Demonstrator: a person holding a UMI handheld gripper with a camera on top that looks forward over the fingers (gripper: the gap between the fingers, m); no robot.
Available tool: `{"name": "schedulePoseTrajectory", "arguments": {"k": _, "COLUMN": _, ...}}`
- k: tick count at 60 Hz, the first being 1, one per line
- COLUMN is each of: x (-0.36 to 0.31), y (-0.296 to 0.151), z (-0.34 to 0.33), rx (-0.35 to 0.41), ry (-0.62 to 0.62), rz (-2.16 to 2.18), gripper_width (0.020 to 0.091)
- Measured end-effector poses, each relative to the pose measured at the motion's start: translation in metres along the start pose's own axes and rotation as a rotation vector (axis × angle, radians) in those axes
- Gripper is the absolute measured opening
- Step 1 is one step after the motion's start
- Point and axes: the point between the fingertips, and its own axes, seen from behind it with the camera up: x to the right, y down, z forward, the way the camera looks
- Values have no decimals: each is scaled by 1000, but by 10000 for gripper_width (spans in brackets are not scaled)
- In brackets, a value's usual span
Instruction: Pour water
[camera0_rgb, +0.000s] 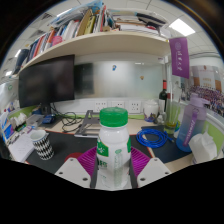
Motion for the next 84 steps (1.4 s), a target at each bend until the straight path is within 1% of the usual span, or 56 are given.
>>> {"name": "schedulePoseTrajectory", "arguments": {"k": 9, "x": 3, "y": -4, "z": 0, "rx": 70, "ry": 32, "rz": -2, "gripper_width": 367}}
{"name": "schedulePoseTrajectory", "arguments": {"k": 11, "x": 3, "y": -4, "z": 1, "rx": 82, "ry": 34, "rz": 3, "gripper_width": 366}}
{"name": "schedulePoseTrajectory", "arguments": {"k": 12, "x": 3, "y": -5, "z": 1, "rx": 87, "ry": 32, "rz": 3, "gripper_width": 352}}
{"name": "schedulePoseTrajectory", "arguments": {"k": 19, "x": 3, "y": -7, "z": 1, "rx": 102, "ry": 46, "rz": -35, "gripper_width": 350}}
{"name": "schedulePoseTrajectory", "arguments": {"k": 26, "x": -6, "y": -17, "z": 2, "rx": 69, "ry": 91, "rz": -212, "gripper_width": 350}}
{"name": "schedulePoseTrajectory", "arguments": {"k": 30, "x": -22, "y": -33, "z": 3, "rx": 47, "ry": 103, "rz": -329, "gripper_width": 352}}
{"name": "schedulePoseTrajectory", "arguments": {"k": 41, "x": -83, "y": -57, "z": 28, "rx": -72, "ry": 94, "rz": -811, "gripper_width": 357}}
{"name": "schedulePoseTrajectory", "arguments": {"k": 44, "x": -101, "y": -61, "z": 34, "rx": -87, "ry": 95, "rz": -944, "gripper_width": 358}}
{"name": "schedulePoseTrajectory", "arguments": {"k": 47, "x": -114, "y": -62, "z": 41, "rx": -117, "ry": 98, "rz": -1092, "gripper_width": 359}}
{"name": "schedulePoseTrajectory", "arguments": {"k": 52, "x": -131, "y": -72, "z": 51, "rx": -124, "ry": 92, "rz": -1317, "gripper_width": 357}}
{"name": "schedulePoseTrajectory", "arguments": {"k": 54, "x": -141, "y": -73, "z": 53, "rx": -111, "ry": 91, "rz": -1394, "gripper_width": 358}}
{"name": "schedulePoseTrajectory", "arguments": {"k": 65, "x": -162, "y": -81, "z": 66, "rx": -121, "ry": 132, "rz": -1798, "gripper_width": 358}}
{"name": "schedulePoseTrajectory", "arguments": {"k": 72, "x": -171, "y": -79, "z": 73, "rx": -132, "ry": 135, "rz": -1939, "gripper_width": 358}}
{"name": "schedulePoseTrajectory", "arguments": {"k": 80, "x": -169, "y": -68, "z": 78, "rx": -198, "ry": 146, "rz": -1982, "gripper_width": 358}}
{"name": "schedulePoseTrajectory", "arguments": {"k": 84, "x": -173, "y": -66, "z": 78, "rx": -194, "ry": 143, "rz": -1988, "gripper_width": 360}}
